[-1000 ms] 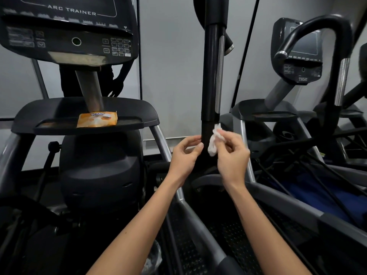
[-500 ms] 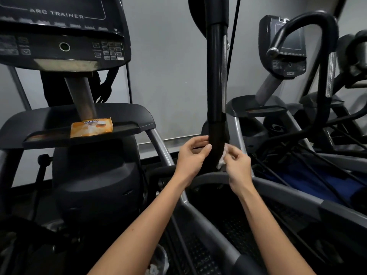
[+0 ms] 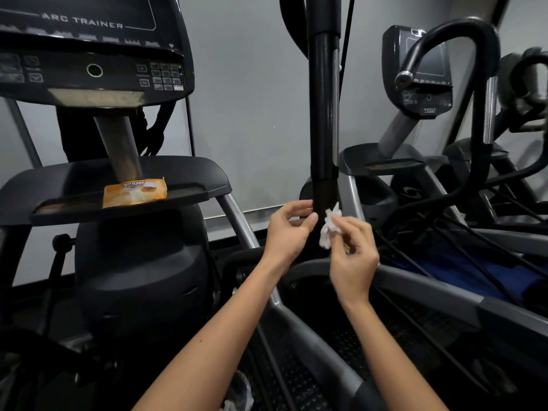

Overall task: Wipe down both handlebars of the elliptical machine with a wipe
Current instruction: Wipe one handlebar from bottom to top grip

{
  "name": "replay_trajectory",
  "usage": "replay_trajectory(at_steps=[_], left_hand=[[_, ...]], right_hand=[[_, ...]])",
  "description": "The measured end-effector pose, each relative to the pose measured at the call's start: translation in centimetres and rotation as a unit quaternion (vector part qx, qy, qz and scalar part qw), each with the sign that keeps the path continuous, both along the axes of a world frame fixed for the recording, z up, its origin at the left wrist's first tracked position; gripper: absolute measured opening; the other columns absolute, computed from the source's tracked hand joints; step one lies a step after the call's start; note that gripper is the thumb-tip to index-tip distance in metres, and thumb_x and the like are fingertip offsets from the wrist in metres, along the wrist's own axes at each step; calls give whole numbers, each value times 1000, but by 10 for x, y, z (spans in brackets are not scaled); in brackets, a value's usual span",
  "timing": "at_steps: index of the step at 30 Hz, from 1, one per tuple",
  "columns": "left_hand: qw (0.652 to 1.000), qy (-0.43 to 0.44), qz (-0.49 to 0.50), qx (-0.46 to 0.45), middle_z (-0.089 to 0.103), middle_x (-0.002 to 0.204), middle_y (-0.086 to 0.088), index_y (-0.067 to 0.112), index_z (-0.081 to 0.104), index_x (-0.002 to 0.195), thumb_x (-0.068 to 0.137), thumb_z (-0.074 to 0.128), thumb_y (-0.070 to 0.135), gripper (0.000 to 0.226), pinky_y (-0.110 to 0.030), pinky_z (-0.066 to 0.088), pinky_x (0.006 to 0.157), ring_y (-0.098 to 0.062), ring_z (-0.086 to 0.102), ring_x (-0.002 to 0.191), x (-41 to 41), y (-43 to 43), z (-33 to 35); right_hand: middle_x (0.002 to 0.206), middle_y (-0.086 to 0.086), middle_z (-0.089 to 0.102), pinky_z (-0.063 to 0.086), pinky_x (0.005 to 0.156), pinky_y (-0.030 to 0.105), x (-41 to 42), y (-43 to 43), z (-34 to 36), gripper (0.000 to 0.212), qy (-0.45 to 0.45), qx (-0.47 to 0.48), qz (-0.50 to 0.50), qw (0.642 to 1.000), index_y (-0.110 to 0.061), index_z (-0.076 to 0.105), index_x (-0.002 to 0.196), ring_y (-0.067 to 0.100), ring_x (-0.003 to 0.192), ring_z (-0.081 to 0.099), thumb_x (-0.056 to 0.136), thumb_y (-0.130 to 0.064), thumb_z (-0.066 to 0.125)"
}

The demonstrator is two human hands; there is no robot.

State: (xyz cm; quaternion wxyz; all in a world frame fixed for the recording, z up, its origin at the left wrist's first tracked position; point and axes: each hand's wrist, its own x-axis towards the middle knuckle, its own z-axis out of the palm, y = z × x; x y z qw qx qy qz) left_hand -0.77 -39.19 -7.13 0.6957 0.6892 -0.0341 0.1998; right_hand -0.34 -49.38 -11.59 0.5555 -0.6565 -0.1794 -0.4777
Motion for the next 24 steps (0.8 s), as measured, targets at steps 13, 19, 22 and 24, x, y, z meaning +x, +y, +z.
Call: replay_trajectory(at_steps=[13, 19, 22, 24], left_hand=[[1000, -12, 22, 15, 66, 94, 4, 15, 65, 107, 88, 61, 8, 21, -26, 54, 79, -14, 65, 82, -2, -3, -1], [1000, -13, 10, 16, 64, 89, 11, 18, 64, 104, 89, 60, 8, 19, -14, 52, 68, -5, 62, 74, -3, -2, 1], [1000, -17, 12, 20, 62, 88, 14, 17, 63, 107, 89, 60, 8, 20, -10, 48, 66, -1, 59, 73, -3, -1, 1], [1000, -17, 10, 20, 60, 87, 15, 19, 63, 106, 89, 60, 8, 20, -7, 47, 64, 0, 58, 72, -3, -1, 2]], right_hand=[[74, -7, 71, 50, 66, 19, 24, -14, 19, 29, 298, 75, 242, 920, -14, 67, 93, 4, 72, 65, 92, 5, 45], [79, 3, 66, 49, 65, 11, 5, -5, 14, 24, 246, 185, 176, 935, -17, 64, 99, 0, 66, 62, 90, 3, 53], [95, 14, 67, 50, 76, 23, 7, -2, 28, 24, 161, 151, 145, 964, -28, 67, 95, 14, 85, 63, 89, -6, 58], [86, 14, 65, 49, 71, 27, 15, -1, 42, 20, 151, 133, 143, 969, -27, 68, 97, 15, 77, 60, 90, -11, 57]])
